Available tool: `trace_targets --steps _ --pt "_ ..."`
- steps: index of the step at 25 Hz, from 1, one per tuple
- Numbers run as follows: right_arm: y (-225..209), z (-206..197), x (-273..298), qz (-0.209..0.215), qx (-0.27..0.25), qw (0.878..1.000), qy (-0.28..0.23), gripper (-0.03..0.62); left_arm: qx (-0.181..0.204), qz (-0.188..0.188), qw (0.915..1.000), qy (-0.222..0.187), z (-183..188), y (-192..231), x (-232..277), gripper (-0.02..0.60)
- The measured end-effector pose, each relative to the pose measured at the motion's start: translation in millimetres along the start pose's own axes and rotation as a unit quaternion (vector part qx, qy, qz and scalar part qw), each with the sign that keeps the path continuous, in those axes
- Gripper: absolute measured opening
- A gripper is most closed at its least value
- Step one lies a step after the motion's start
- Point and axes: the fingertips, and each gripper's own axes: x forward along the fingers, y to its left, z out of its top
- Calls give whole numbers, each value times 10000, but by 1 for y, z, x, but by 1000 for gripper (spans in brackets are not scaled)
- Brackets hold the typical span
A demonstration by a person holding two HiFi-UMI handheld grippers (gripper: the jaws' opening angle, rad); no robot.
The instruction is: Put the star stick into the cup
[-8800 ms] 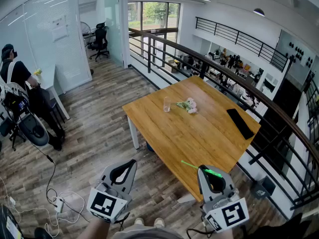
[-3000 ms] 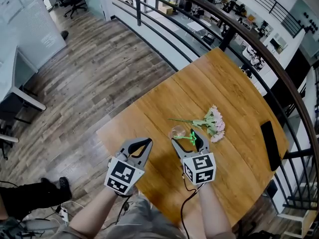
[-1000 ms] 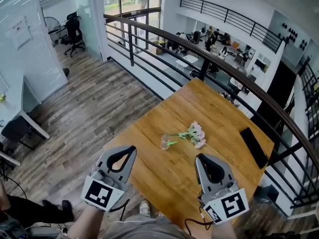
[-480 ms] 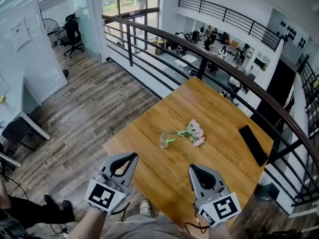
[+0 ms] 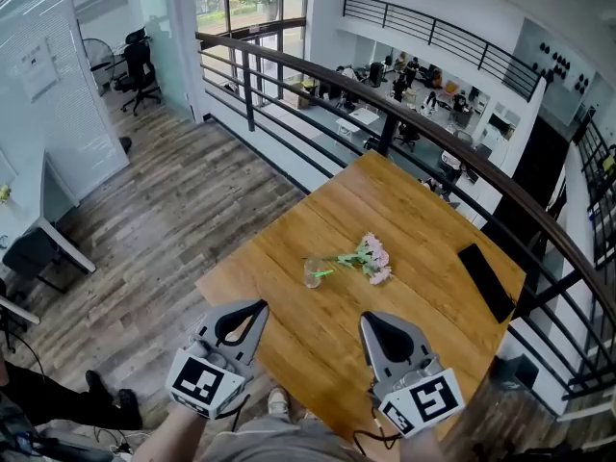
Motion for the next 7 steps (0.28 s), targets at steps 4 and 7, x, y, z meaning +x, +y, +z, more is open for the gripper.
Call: trace_targets --steps 4,7 --pt "1 9 5 61 -49 9999 -100 28 -24 -9 10000 14 1 -2 0 15" --pt "1 13 5 76 -63 9998 -188 28 -146 32 9999 0 4 -5 0 15"
